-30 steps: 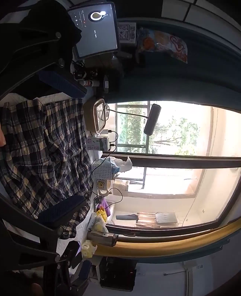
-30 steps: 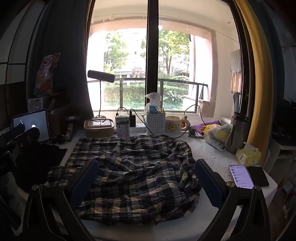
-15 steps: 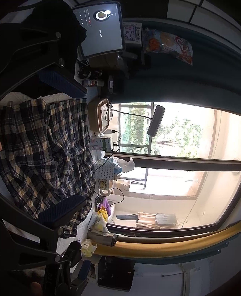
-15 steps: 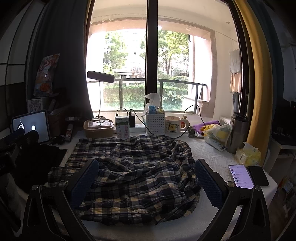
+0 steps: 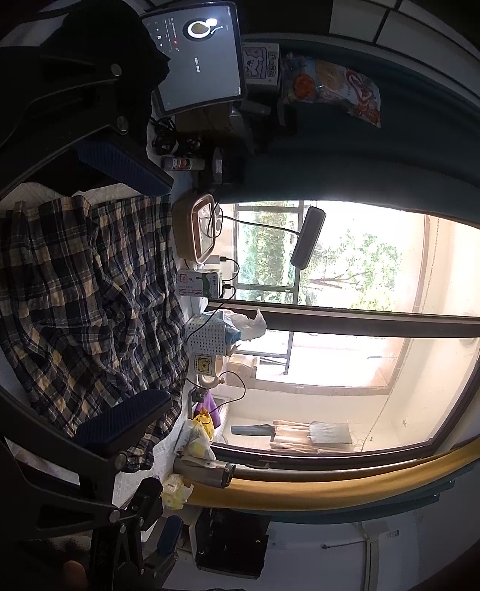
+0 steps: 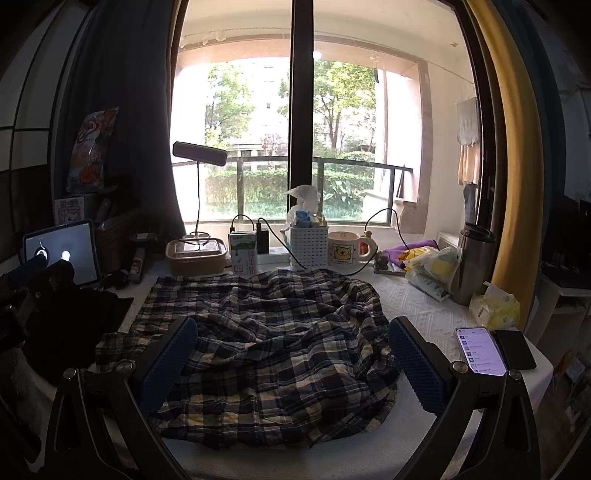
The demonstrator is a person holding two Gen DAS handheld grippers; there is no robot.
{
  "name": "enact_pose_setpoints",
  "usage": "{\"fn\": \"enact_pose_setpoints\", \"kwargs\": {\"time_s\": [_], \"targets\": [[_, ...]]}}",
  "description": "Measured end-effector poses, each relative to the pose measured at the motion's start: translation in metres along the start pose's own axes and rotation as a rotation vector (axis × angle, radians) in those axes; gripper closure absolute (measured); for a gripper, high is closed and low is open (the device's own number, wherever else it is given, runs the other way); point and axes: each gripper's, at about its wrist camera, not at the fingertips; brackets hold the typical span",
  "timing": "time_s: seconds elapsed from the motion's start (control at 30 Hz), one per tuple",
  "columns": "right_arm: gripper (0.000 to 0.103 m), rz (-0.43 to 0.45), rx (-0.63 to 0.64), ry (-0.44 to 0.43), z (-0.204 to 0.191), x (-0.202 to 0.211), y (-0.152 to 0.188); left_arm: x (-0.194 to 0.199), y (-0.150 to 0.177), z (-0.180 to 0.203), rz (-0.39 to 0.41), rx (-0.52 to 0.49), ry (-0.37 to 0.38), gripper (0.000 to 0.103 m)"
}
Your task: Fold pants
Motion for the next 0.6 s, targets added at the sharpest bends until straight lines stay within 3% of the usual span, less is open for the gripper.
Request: {"fn": "enact_pose_setpoints", "kwargs": {"time_s": [0.6], "targets": [[0.000, 0.009, 0.000, 0.001, 0.0020, -0.0005, -0.0033, 0.0017, -0.0034, -0.0004, 0.013, 0.006, 0.010, 0.000]]}}
Point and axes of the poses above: each gripper's, at about its wrist camera, not at the fingertips, and x roughly against the way its jaws point, z to its right, y to its underside, and after that the axes turned 15 degrees about y, right-handed
